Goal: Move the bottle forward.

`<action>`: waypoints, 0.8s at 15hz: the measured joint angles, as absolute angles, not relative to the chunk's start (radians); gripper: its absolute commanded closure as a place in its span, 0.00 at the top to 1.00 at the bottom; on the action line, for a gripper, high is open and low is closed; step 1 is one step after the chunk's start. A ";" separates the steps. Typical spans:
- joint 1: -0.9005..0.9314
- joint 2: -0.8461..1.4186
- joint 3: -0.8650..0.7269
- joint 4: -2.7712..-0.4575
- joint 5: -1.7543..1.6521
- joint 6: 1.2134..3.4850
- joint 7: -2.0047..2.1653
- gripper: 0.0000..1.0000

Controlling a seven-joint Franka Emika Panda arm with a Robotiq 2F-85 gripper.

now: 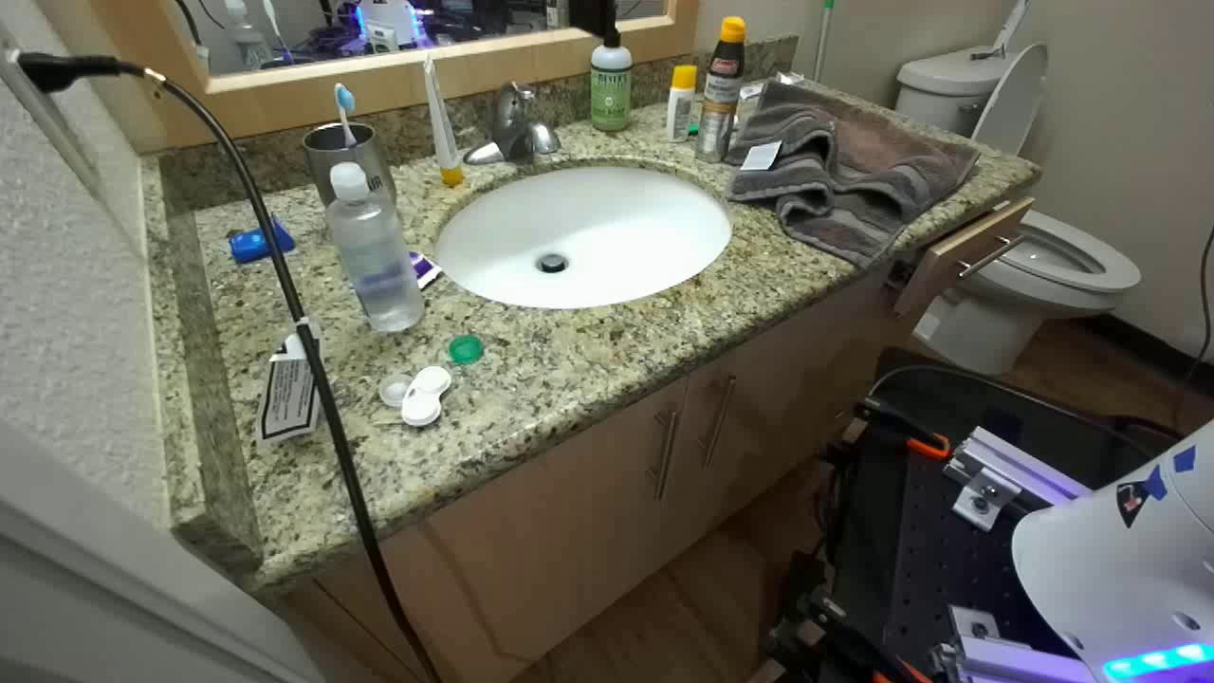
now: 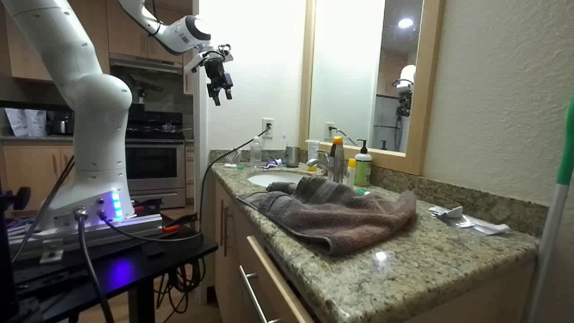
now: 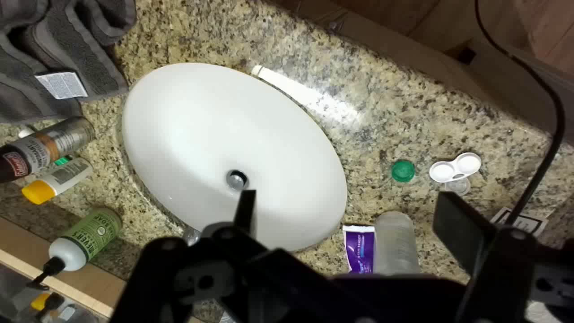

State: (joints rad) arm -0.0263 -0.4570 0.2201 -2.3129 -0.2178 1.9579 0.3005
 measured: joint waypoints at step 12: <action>-0.017 -0.147 0.252 -2.125 -0.222 1.973 0.641 1.00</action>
